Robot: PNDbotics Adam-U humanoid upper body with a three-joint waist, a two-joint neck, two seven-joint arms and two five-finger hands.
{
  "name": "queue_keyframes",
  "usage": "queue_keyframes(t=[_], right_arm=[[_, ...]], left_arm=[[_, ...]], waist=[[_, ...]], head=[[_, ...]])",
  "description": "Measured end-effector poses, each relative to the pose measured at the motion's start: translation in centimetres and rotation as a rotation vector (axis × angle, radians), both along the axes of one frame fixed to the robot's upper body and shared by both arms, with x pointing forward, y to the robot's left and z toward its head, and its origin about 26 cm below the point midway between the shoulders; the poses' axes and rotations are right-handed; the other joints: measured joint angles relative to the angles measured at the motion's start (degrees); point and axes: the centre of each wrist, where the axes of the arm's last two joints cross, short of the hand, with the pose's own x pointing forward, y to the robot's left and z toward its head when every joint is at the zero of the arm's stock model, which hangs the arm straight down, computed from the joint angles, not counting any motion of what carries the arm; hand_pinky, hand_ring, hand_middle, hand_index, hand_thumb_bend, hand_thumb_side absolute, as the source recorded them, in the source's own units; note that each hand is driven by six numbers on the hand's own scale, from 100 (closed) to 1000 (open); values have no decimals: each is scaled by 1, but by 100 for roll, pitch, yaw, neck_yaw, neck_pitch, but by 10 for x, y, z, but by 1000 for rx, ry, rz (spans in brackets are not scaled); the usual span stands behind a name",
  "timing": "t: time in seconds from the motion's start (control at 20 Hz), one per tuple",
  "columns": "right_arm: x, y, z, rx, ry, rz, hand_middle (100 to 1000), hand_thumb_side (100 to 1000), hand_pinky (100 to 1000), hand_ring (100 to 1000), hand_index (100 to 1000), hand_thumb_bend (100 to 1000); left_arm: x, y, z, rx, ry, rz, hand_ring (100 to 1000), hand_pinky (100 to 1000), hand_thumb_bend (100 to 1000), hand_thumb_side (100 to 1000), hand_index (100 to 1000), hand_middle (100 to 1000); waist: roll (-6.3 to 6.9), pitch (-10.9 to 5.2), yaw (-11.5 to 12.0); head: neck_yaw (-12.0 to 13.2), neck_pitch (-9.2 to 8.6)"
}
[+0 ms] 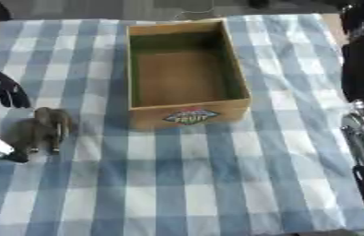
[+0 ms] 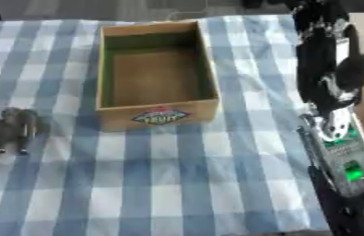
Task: Pick up objects on the table and place them in the box.
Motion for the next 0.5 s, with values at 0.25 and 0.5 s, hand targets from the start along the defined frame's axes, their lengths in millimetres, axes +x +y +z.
queue_keyframes(t=[0.25, 0.5], right_arm=[[0, 0, 0, 0, -1, 1, 616, 1000, 920, 958, 870, 901], [0, 0, 0, -2, -3, 3, 615, 1000, 920, 958, 870, 899]], left_arm=[[0, 0, -6, 13, -8, 17, 735, 684, 863, 529, 762, 675], [1, 0, -11, 27, -7, 17, 722, 674, 862, 524, 745, 657]], waist=[[2, 28, -2], [-1, 59, -2]], head=[[-23, 1], [-55, -1]])
